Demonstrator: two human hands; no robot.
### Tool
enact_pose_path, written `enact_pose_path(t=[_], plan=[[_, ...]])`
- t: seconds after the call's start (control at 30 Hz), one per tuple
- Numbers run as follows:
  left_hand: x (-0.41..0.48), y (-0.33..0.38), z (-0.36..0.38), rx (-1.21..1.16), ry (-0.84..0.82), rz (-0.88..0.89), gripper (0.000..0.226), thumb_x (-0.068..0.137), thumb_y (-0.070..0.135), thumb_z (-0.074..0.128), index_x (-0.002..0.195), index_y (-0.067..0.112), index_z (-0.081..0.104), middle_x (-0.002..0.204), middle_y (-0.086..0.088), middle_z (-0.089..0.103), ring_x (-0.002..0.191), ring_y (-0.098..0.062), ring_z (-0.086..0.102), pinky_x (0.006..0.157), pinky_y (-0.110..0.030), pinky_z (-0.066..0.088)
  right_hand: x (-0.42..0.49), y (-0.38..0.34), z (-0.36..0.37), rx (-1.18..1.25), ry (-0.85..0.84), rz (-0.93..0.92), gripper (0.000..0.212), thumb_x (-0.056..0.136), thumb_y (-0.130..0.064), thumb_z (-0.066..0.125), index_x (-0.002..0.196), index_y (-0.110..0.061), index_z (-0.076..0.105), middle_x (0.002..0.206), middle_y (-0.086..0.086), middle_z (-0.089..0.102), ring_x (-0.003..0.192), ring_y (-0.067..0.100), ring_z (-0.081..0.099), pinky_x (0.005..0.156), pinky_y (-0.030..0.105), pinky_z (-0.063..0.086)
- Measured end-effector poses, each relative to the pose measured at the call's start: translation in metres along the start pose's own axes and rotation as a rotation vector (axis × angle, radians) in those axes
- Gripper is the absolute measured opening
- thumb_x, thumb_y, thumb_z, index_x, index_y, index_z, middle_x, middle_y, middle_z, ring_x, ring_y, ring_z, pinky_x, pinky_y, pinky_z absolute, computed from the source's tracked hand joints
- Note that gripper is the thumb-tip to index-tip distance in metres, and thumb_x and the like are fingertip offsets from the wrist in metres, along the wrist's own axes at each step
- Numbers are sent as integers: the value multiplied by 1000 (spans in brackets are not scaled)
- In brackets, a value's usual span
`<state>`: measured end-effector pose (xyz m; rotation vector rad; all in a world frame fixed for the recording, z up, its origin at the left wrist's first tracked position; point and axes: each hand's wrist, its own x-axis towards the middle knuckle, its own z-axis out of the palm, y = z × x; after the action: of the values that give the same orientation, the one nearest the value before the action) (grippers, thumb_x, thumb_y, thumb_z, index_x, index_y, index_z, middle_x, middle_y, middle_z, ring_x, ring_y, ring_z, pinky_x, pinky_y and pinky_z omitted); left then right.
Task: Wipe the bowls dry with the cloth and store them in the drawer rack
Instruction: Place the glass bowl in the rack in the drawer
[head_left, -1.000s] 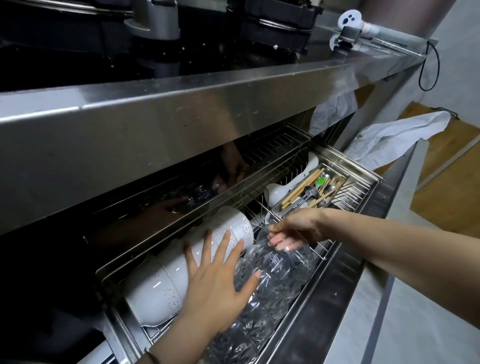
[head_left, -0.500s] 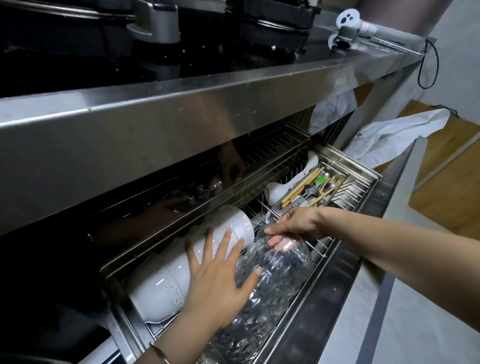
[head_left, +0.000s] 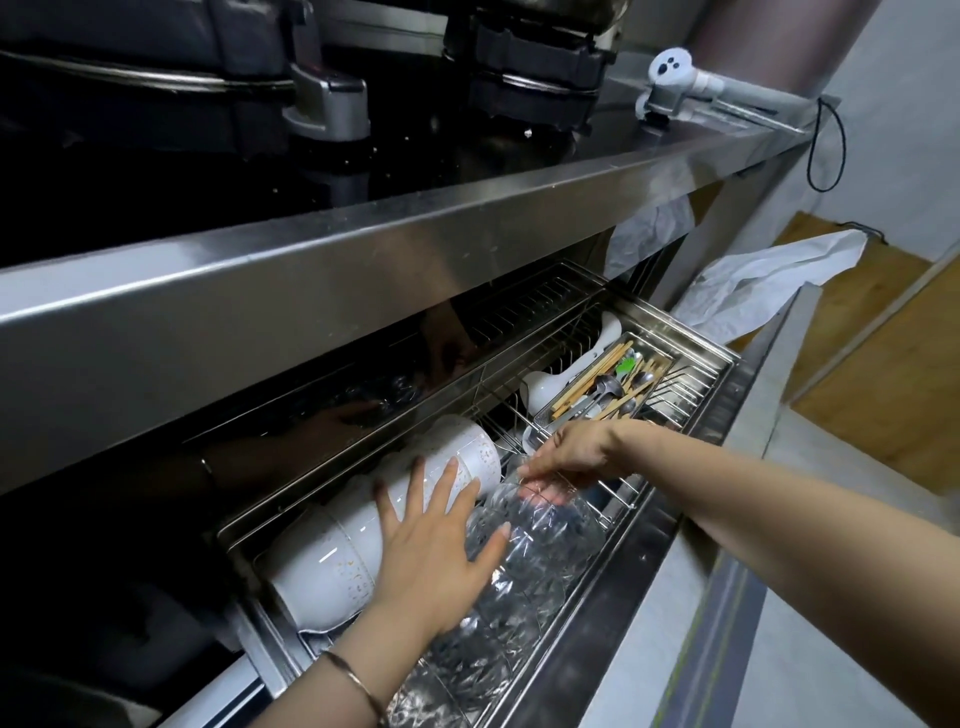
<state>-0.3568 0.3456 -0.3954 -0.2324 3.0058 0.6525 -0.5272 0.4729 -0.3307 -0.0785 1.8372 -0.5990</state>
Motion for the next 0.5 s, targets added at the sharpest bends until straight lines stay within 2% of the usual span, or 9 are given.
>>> enact_pose_path(t=[0.1, 0.2, 0.23, 0.27, 0.33, 0.4, 0.43, 0.5], plan=[[-4, 2, -5, -7, -20, 2, 89, 74, 76, -7, 150, 34, 13, 160, 9, 1, 145, -19, -19, 114, -53, -16, -16, -3, 9, -48, 73, -29, 29, 99, -25, 44, 96, -2, 61, 87, 6, 62, 66, 11, 57, 65, 21, 50], [-13, 7, -13, -8, -65, 27, 69, 91, 68, 12, 151, 33, 9, 160, 6, 3, 146, -17, -13, 117, -47, -13, -39, -2, 22, -254, 379, -156, 30, 97, -26, 50, 112, -3, 62, 91, 7, 65, 69, 16, 60, 66, 27, 53], [-19, 8, -15, -12, -74, 38, 67, 93, 66, 16, 151, 34, 8, 160, 6, 2, 147, -17, -12, 118, -45, -11, -47, 1, 27, -359, 500, -227, 29, 96, -26, 52, 114, -6, 63, 94, 6, 67, 74, 20, 63, 68, 29, 54], [-26, 11, -20, -15, -80, 52, 67, 93, 65, 17, 151, 34, 6, 160, 6, 1, 147, -16, -11, 119, -43, -10, -58, 4, 34, -416, 596, -305, 29, 96, -27, 53, 117, -9, 63, 102, 6, 68, 86, 22, 66, 78, 32, 55], [-39, 14, -29, -10, -69, 75, 67, 93, 65, 18, 151, 35, 5, 160, 6, 0, 147, -15, -9, 120, -40, -7, -83, 14, 56, -385, 729, -448, 30, 95, -28, 54, 122, -16, 61, 118, -1, 65, 104, 17, 62, 95, 32, 49], [-52, 17, -42, 4, -33, 96, 66, 93, 64, 18, 151, 34, 6, 160, 7, 0, 147, -14, -6, 120, -39, -3, -106, 28, 82, -361, 888, -555, 33, 95, -32, 54, 127, -23, 57, 124, -7, 60, 106, 10, 56, 97, 29, 44], [-57, 18, -49, 12, -8, 111, 66, 93, 64, 18, 151, 34, 7, 160, 8, 1, 147, -14, -5, 120, -39, -1, -113, 36, 95, -351, 971, -602, 36, 95, -35, 53, 130, -26, 54, 130, -9, 55, 112, 4, 49, 104, 31, 38], [-70, 19, -64, 41, 34, 142, 68, 90, 65, 14, 150, 34, 9, 160, 8, 2, 147, -13, -4, 120, -38, 0, -125, 51, 125, -299, 1088, -701, 48, 92, -46, 52, 138, -34, 43, 150, -15, 30, 136, -2, 20, 118, 30, 8]])
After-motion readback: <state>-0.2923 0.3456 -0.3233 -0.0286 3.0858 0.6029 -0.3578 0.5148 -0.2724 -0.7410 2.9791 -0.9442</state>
